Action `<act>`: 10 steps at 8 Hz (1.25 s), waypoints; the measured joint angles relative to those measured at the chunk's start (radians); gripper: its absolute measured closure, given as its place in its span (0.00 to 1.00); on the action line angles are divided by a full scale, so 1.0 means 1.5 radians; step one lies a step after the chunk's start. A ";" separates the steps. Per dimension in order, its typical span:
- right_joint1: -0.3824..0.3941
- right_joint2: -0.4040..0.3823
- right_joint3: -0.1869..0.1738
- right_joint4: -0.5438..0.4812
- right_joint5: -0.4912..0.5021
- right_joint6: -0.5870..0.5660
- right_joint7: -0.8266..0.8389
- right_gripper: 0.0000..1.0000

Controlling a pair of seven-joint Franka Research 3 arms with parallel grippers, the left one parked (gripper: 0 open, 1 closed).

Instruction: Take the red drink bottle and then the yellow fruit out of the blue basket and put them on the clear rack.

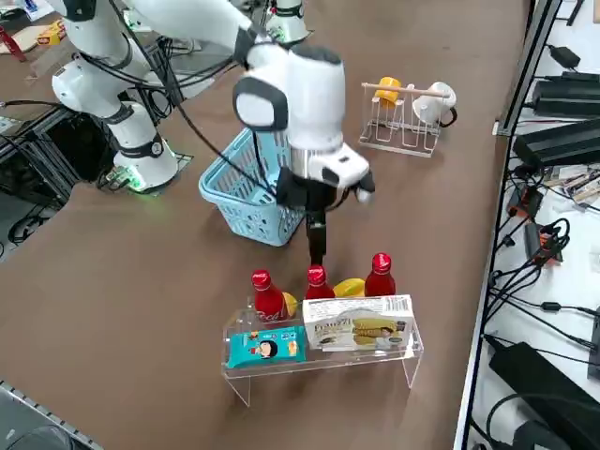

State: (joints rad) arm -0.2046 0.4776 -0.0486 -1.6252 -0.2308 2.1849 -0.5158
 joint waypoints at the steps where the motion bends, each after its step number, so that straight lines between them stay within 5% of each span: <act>1: 0.006 -0.034 0.001 0.013 0.062 -0.045 0.012 0.00; 4: 0.022 -0.138 0.003 0.044 0.176 -0.193 0.081 0.00; 10: 0.111 -0.281 0.007 0.045 0.174 -0.353 0.272 0.00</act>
State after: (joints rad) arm -0.0382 0.0566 -0.0386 -1.5574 0.0302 1.6561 -0.1073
